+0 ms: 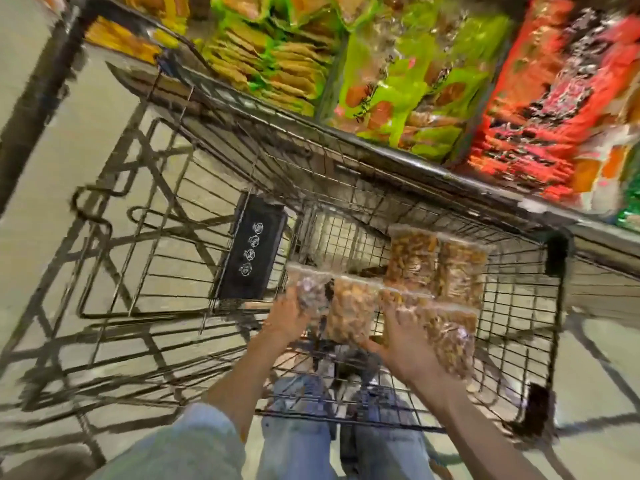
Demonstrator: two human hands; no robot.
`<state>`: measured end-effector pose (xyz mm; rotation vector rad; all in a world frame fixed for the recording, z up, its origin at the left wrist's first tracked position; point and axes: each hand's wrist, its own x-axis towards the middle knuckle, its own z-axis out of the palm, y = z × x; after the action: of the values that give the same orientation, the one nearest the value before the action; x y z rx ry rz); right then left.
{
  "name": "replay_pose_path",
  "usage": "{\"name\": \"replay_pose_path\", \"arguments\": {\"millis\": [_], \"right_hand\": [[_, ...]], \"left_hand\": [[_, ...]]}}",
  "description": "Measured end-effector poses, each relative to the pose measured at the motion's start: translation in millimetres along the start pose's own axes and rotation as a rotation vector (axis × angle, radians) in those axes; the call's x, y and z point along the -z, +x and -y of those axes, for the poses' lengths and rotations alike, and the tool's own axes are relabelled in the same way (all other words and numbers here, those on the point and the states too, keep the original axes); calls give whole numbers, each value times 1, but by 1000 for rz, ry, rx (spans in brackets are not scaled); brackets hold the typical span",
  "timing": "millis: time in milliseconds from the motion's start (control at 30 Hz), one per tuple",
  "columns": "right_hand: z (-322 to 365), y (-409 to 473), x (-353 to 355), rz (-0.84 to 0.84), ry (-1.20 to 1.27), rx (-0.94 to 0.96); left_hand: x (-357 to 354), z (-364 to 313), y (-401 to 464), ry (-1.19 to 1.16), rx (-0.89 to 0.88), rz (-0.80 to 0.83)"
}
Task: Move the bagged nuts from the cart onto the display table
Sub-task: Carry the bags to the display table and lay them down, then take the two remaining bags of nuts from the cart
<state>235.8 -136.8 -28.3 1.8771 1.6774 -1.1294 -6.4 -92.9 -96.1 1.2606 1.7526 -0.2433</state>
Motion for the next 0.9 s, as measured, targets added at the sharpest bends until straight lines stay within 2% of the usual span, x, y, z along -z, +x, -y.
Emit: {"name": "replay_pose_path", "arguments": {"millis": [100,300,433,533,667,767,900], "right_hand": [[-4,30,-16,52,-20,-4],[-5,60,-31,119,-106,-46],[-3,63,-35,113,68,-94],[0,67,-45,63,289,-101],[4,73,-58,63,415,-151],[5,84,-68,88,590,-231],[8,116,-95,79,750,-421]], "left_hand": [[-30,23,51,-25,57,-52],[-44,12,73,-41,226,-136],[-37,3,70,-73,293,-113],[-36,10,76,-138,277,-95],[-27,15,69,-256,229,-82],[-19,23,56,-330,198,-121],[-10,31,41,-424,176,-65]]}}
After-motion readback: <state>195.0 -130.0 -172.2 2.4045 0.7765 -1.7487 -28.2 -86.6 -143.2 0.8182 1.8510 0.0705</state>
